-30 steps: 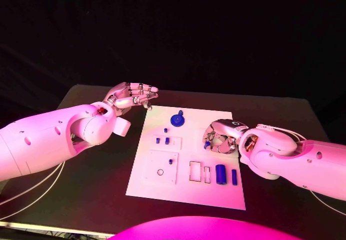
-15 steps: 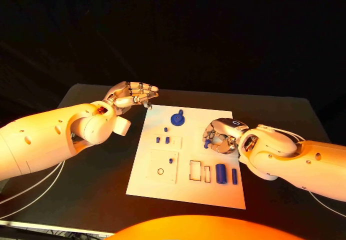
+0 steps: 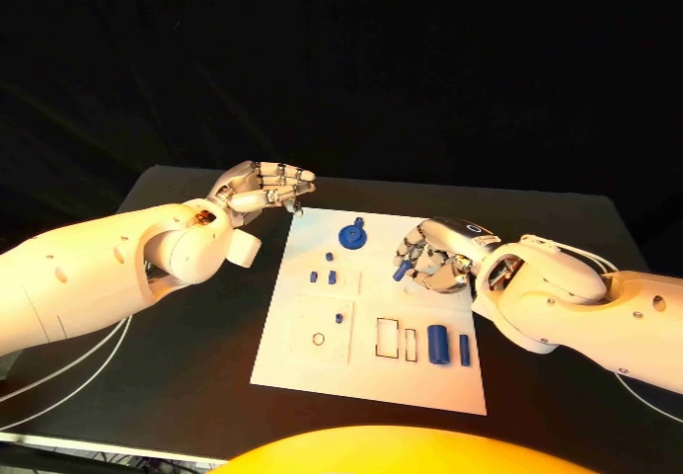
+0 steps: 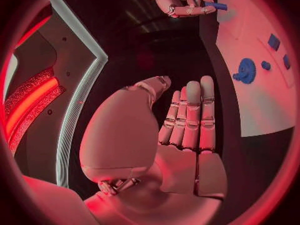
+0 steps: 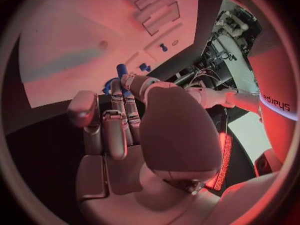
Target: Assemble the parts on the task board
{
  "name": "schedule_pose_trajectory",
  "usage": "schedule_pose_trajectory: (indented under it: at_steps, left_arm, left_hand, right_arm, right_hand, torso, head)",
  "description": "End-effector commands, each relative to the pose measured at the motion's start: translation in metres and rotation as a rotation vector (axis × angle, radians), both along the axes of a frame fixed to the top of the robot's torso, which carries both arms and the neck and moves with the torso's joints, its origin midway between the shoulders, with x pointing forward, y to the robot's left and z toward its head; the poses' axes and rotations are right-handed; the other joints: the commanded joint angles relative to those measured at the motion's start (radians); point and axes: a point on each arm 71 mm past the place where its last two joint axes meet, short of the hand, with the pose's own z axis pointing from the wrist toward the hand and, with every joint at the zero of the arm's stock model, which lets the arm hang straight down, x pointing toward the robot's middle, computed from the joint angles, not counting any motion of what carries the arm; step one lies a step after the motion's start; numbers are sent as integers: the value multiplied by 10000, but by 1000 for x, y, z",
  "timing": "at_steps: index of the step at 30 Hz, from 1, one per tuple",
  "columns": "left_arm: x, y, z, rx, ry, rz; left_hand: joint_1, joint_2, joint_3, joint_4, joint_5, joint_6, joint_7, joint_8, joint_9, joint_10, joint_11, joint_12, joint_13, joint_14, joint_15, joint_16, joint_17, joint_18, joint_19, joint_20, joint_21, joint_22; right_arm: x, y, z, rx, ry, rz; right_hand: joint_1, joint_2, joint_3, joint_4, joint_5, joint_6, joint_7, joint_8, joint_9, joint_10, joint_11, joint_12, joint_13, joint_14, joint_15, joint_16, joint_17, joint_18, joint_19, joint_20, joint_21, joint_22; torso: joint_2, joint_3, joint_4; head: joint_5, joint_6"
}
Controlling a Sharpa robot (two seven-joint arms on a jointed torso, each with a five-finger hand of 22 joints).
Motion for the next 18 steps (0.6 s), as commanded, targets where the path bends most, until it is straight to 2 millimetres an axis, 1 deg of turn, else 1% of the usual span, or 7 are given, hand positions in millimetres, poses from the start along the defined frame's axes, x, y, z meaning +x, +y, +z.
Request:
schedule_pose_trajectory:
  at_steps: [1,2,4,7,12,14,18]
  left_arm:
    - [0,-2,1,-67,-76,-134]
    - [0,-2,1,-72,-75,-133]
    - [0,-3,1,-82,-74,-137]
    - [1,-4,1,-94,-69,-144]
    - [1,-6,0,-109,-41,-176]
    - [1,-7,0,-114,-33,-191]
    - [1,-9,0,-124,-21,-222]
  left_hand:
    - [83,6,-47,0,37,-70,4,39,-15,-67,1,53,-9,-88,-9,-42,-3,59,-23,72,-55,-11]
    - [83,6,-47,0,37,-70,4,39,-15,-67,1,53,-9,-88,-9,-42,-3,59,-23,72,-55,-11]
    - [83,6,-47,0,37,-70,4,39,-15,-67,1,53,-9,-88,-9,-42,-3,59,-23,72,-55,-11]
    - [75,11,-58,8,33,-70,6,52,-15,-77,4,65,-10,-94,-6,-41,-2,58,-26,74,-57,-11]
    - [75,11,-58,8,33,-70,6,52,-15,-77,4,65,-10,-94,-6,-41,-2,58,-26,74,-57,-11]
    - [73,13,-62,10,33,-71,6,57,-15,-80,5,71,-10,-97,-5,-40,-2,57,-27,75,-58,-11]
    - [73,13,-62,10,33,-71,6,57,-15,-80,5,71,-10,-97,-5,-40,-2,57,-27,75,-58,-11]
  right_arm:
    - [-5,14,3,556,291,364]
    - [-7,19,3,615,350,505]
    - [-9,30,2,701,447,780]
    - [-14,45,-2,792,531,1181]
    - [-25,76,-13,950,658,1992]
    - [-28,85,-16,999,687,2227]
    - [-36,101,-23,1068,777,2669]
  right_hand:
    - [-179,-14,15,-39,-33,-35,69,71,751,712,-641,-66,-1,442,-50,35,-11,-190,-13,-37,0,-4]
    - [-194,-13,15,-43,-34,-38,69,75,757,713,-641,-70,1,438,-49,28,-32,-188,-19,-36,-10,-10]
    - [-219,-17,12,-53,-37,-44,69,80,768,711,-641,-77,4,437,-48,25,-40,-184,-30,-35,-29,-24]
    - [-232,-17,11,-58,-38,-46,69,84,774,712,-641,-80,6,435,-48,23,-45,-181,-37,-34,-41,-32]
    - [-244,-17,10,-63,-39,-49,70,87,780,712,-641,-84,8,431,-47,16,-66,-175,-52,-33,-68,-54]
    - [-260,-17,8,-75,-40,-58,71,90,788,708,-640,-92,10,427,-47,9,-87,-167,-70,-33,-100,-79]
    - [-269,-17,7,-83,-41,-65,73,91,793,704,-640,-97,11,423,-46,3,-102,-164,-77,-32,-112,-88]
  torso:
    - [9,3,-5]
    - [8,3,-16]
    - [1,5,-6]
    - [-2,-1,7]
    - [7,-6,22]
    - [11,-7,20]
    - [14,-25,7]
  head:
    - [48,16]
    - [62,16]
    - [106,-20]
    - [117,-39]
    - [205,-14]
    - [231,-11]
    - [281,-19]
